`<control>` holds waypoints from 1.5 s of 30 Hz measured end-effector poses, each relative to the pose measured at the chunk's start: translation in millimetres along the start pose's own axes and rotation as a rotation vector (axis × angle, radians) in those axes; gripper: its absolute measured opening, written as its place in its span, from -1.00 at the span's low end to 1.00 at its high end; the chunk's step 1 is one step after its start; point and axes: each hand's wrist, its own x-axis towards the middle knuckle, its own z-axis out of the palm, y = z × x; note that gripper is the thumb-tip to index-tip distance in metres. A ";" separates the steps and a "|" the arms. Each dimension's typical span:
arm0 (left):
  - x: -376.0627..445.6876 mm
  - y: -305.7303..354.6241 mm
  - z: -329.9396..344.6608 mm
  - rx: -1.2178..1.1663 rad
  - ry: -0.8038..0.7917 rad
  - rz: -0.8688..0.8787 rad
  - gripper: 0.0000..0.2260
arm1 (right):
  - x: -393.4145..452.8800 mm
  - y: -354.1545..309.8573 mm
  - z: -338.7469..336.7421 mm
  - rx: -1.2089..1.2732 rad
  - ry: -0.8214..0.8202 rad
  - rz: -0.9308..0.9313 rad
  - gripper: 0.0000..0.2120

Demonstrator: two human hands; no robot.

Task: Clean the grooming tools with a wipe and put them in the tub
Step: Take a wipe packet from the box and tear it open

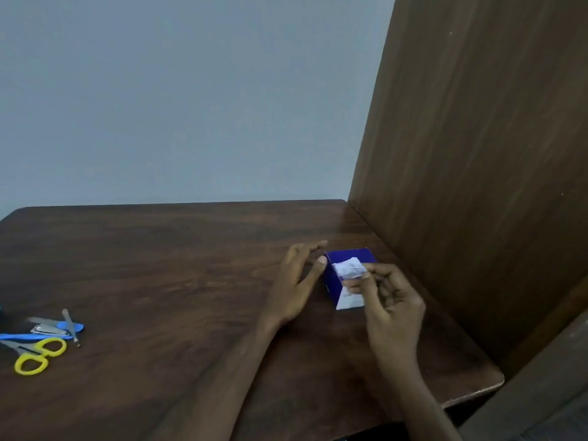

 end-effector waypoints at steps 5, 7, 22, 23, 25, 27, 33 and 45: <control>-8.6 -2.3 -49.2 -0.047 0.313 0.001 -0.81 | -11.8 7.1 56.8 0.035 -0.183 0.103 -0.78; -15.1 -12.8 -80.0 0.050 0.367 -0.013 -0.87 | -8.8 10.8 77.9 -0.011 -0.266 0.104 -0.79; 5.1 -48.8 -122.0 0.216 0.279 -0.228 -0.72 | 52.7 62.1 175.9 -0.355 -0.353 -0.382 -0.86; 6.2 -48.9 -123.4 0.168 0.277 -0.240 -0.75 | 50.6 61.3 176.2 -0.336 -0.371 -0.396 -0.85; 8.5 -50.7 -126.2 0.131 0.309 -0.270 -0.80 | 49.0 61.2 179.0 -0.288 -0.404 -0.412 -0.84; 8.8 -51.0 -128.4 0.131 0.343 -0.299 -0.84 | 46.9 61.8 181.9 -0.270 -0.421 -0.428 -0.84; 8.2 -50.2 -131.1 0.158 0.364 -0.298 -0.89 | 42.6 60.0 181.9 -0.189 -0.404 -0.375 -0.86; 5.4 -58.8 -128.9 0.312 0.254 -0.202 -0.92 | 57.2 73.4 174.1 -0.096 -0.378 0.037 -0.97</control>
